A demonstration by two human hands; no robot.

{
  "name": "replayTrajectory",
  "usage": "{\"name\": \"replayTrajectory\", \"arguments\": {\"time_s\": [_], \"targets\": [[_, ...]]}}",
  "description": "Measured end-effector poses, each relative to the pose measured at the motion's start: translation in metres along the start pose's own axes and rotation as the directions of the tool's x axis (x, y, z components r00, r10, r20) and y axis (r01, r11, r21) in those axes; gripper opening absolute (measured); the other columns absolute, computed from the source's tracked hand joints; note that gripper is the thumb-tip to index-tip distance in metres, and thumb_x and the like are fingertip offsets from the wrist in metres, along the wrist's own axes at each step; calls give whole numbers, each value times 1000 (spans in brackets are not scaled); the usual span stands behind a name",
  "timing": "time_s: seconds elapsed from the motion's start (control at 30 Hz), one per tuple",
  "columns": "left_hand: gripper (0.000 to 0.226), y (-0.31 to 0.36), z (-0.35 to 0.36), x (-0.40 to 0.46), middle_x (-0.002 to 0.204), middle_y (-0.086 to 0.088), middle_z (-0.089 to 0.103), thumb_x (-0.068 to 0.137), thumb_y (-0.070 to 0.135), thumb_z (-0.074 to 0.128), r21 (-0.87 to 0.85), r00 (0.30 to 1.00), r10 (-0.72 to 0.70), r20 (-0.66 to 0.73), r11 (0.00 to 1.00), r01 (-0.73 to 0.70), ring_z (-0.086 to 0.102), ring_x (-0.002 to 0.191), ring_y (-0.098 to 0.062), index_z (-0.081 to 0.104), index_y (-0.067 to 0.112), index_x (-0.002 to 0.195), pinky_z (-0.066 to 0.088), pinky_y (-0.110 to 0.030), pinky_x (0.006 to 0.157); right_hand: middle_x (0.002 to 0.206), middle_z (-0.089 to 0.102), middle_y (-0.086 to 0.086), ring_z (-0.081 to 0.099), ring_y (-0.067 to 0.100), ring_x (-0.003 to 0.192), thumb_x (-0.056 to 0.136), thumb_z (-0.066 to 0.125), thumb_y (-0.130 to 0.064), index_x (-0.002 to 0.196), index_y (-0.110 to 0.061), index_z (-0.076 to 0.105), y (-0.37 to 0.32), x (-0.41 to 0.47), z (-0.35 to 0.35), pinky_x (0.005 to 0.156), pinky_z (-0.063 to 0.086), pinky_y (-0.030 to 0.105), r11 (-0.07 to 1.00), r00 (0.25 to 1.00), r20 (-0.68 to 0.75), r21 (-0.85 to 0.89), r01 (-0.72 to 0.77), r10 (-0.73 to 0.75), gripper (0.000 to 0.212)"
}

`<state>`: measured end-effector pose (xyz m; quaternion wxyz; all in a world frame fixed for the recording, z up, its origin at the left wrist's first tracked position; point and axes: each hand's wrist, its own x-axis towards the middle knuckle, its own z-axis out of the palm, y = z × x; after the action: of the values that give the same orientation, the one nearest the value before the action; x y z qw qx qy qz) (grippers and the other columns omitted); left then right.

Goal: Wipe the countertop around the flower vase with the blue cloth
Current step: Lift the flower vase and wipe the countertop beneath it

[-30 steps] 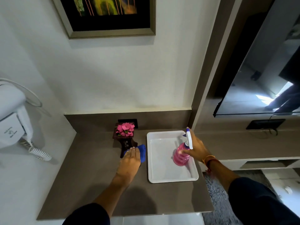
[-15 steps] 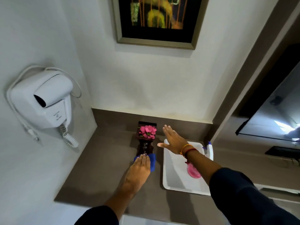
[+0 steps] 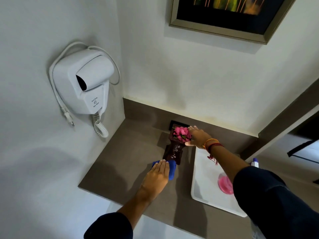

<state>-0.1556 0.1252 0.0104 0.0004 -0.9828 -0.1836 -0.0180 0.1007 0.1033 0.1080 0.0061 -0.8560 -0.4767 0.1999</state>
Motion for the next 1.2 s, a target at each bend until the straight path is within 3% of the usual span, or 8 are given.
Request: {"name": "replayTrajectory", "arguments": {"time_s": [0.13,0.27,0.33,0.47,0.63,0.9,1.07,1.2], "targets": [[60,2,1,28,100,-18,73,59,10,87,-263,955,-298,-12,922,284,72,74,-23,65,-1,113,58,-28,61,145,45,16,38,35,137,76,75,-38,142,-7,39,1,0,6,110,38,47,999,999,-44,41,-26,28,81],[56,13,-19,66,130,-27,56,90,4,56,-739,684,-714,152,377,558,65,98,-40,33,-1,141,53,-47,81,148,42,20,36,37,139,76,76,-36,142,-6,39,0,1,9,112,37,48,997,998,-50,63,-42,46,81],[59,33,-20,88,130,-28,55,92,1,52,-818,624,-770,134,269,508,64,100,-42,25,1,145,54,-50,83,149,41,20,35,37,140,76,76,-36,143,-6,39,1,2,8,112,35,46,998,998,-46,44,-41,43,82],[70,83,-8,116,139,-33,44,83,-8,63,-801,722,-686,92,379,463,54,119,-41,25,-11,141,53,-43,93,148,42,22,41,40,135,76,77,-35,142,-3,39,0,2,7,111,38,45,999,998,-55,21,-43,44,83],[61,101,37,124,147,-40,20,95,2,45,-663,768,-641,18,567,489,19,138,-49,9,-17,141,32,-45,111,128,57,17,56,36,116,74,79,-33,131,-7,52,1,10,9,99,49,43,999,998,-64,22,-24,25,69],[73,77,88,102,148,-36,24,87,0,55,-413,911,-404,-85,846,337,19,138,-47,10,-9,144,33,-54,109,123,60,17,58,36,112,72,80,-36,127,-8,54,7,10,11,96,51,44,1000,997,-81,14,5,-4,68],[80,67,95,96,148,-32,30,80,1,64,-308,939,-343,-3,894,326,21,139,-45,17,-7,145,33,-56,107,120,62,17,59,37,111,72,79,-37,125,-7,55,6,10,10,95,52,46,1000,997,-74,2,7,-6,65],[70,68,105,92,135,-29,50,70,8,79,-276,951,-256,172,914,296,48,124,-44,48,-8,130,45,-55,98,120,62,18,58,37,112,75,78,-35,128,-6,54,5,9,9,96,51,43,1000,998,-67,-1,8,-8,65]]}}
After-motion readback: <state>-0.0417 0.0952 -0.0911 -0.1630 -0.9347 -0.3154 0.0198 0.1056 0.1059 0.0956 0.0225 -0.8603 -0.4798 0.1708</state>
